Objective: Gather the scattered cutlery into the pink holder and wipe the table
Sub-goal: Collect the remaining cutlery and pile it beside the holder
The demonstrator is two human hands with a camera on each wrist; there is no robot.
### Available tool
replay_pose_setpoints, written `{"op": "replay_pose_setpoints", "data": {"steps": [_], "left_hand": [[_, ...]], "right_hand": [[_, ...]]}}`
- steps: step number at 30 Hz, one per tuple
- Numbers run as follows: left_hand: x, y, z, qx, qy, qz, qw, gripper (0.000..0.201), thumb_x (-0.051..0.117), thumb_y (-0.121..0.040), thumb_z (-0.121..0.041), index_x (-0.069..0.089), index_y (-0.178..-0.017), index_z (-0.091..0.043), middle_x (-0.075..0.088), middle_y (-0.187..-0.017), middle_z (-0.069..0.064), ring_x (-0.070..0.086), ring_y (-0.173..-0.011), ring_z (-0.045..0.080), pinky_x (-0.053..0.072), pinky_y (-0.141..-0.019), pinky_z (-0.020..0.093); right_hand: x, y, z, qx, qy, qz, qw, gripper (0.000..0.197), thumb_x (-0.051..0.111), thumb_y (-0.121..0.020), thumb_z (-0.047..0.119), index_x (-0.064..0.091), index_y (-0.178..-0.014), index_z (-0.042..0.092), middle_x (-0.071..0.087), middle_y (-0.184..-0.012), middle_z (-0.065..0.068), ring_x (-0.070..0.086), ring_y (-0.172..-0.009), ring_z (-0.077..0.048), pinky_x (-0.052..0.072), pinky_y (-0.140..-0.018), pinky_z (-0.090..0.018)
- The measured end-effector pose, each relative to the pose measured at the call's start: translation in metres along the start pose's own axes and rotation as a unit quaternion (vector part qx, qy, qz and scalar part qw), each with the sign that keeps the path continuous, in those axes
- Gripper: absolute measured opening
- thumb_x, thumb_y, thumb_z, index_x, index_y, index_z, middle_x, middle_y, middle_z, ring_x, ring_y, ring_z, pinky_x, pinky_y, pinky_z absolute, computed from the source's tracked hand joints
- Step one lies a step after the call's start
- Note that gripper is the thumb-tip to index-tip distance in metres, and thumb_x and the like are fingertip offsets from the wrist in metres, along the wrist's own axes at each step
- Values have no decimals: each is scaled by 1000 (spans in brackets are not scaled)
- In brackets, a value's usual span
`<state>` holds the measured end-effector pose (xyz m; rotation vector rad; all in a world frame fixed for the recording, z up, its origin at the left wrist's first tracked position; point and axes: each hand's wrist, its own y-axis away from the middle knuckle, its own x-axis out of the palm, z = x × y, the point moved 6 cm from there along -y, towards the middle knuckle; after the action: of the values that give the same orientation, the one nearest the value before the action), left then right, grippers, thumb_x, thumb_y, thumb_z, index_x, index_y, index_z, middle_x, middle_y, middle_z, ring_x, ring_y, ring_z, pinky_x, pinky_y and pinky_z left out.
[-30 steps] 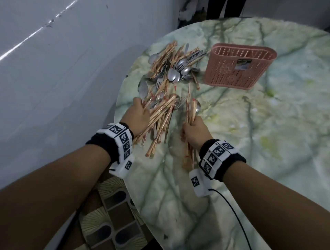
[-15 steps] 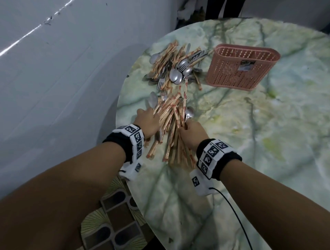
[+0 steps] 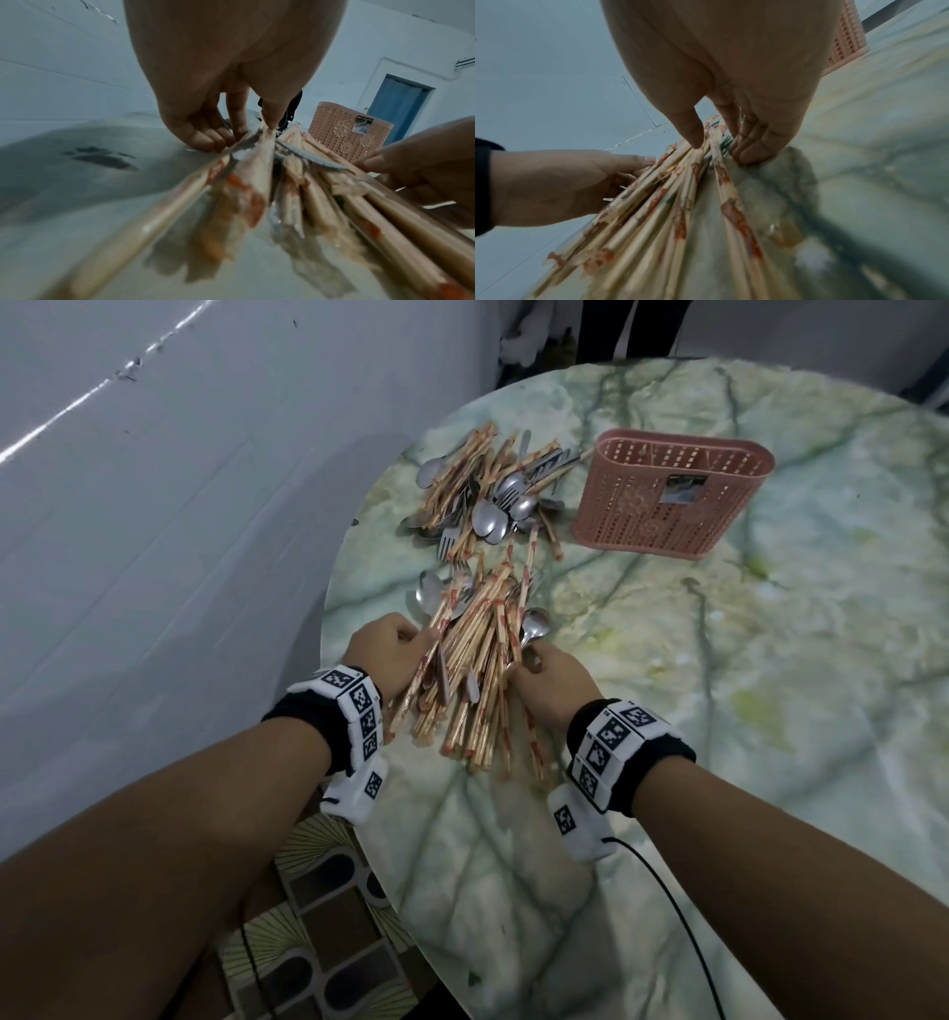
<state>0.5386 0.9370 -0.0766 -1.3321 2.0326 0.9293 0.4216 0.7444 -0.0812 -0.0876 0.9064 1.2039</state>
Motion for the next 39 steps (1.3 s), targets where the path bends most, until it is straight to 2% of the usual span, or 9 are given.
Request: {"op": "replay_pose_setpoints", "data": {"steps": [4, 7, 13, 18, 23, 27, 31, 34, 39], "left_hand": [[-1, 4, -3, -7, -25, 22, 999, 60, 45, -99, -60, 60, -81, -6, 60, -77, 16, 54, -71, 27, 42, -68, 37], [-3, 6, -3, -7, -14, 20, 1000, 57, 47, -99, -60, 62, -93, -6, 70, -94, 16, 65, -86, 35, 49, -79, 41], [-11, 7, -4, 11, -24, -41, 999, 68, 45, -79, -77, 65, -112, -20, 65, -117, 11, 62, -107, 32, 51, -95, 49], [-6, 27, -49, 59, -27, -63, 996, 47, 56, -86, -60, 58, -116, -24, 54, -122, 14, 53, -116, 35, 46, -102, 51], [5, 48, -81, 114, -38, -64, 991, 42, 63, -92, -47, 55, -124, -21, 48, -126, 13, 45, -119, 30, 42, -104, 46], [1, 56, -70, 89, -60, -97, 989, 40, 64, -90, -45, 57, -121, -20, 54, -125, 14, 48, -118, 34, 44, -102, 51], [29, 90, -87, 136, 30, 18, 990, 47, 68, -91, -52, 54, -126, -25, 57, -119, 0, 58, -109, 19, 53, -94, 42], [60, 125, -108, 159, 37, 132, 978, 64, 69, -88, -54, 46, -142, -27, 55, -128, -4, 56, -115, 14, 50, -97, 36], [93, 168, -145, 181, 58, 173, 967, 75, 72, -81, -57, 44, -145, -29, 52, -132, -8, 53, -121, 11, 49, -102, 34]], "right_hand": [[-5, 8, -2, 3, -31, -5, 1000, 40, 54, -100, 32, 50, -137, 18, 62, -122, -9, 59, -98, -24, 42, -78, -29], [-15, 21, -4, -10, -46, -13, 999, 46, 55, -102, 36, 46, -143, 19, 63, -125, -8, 63, -102, -22, 46, -79, -29], [-44, 48, -21, -14, -68, -26, 997, 50, 55, -102, 37, 43, -146, 18, 62, -100, 2, 63, -88, -16, 54, -80, -33], [-62, 68, -39, -11, -98, -10, 995, 57, 59, -99, 47, 43, -148, 22, 60, -128, -2, 60, -110, -18, 49, -90, -31], [-78, 90, -62, -23, -137, -1, 990, 53, 62, -97, 46, 49, -143, 25, 60, -128, 2, 60, -111, -12, 49, -85, -26], [-87, 103, -84, -20, -143, 0, 989, 51, 64, -96, 47, 51, -141, 26, 60, -127, 3, 60, -113, -12, 49, -94, -30], [-95, 116, -94, -25, -162, 14, 986, 57, 65, -95, 49, 47, -144, 27, 58, -131, 3, 59, -115, -12, 47, -93, -27], [-107, 133, -108, -21, -183, 13, 983, 61, 66, -94, 50, 45, -146, 28, 57, -133, 4, 59, -116, -10, 46, -88, -23], [-142, 171, -151, -34, -212, -17, 977, 58, 65, -96, 46, 46, -146, 27, 56, -136, 5, 59, -115, -4, 47, -77, -13]]}}
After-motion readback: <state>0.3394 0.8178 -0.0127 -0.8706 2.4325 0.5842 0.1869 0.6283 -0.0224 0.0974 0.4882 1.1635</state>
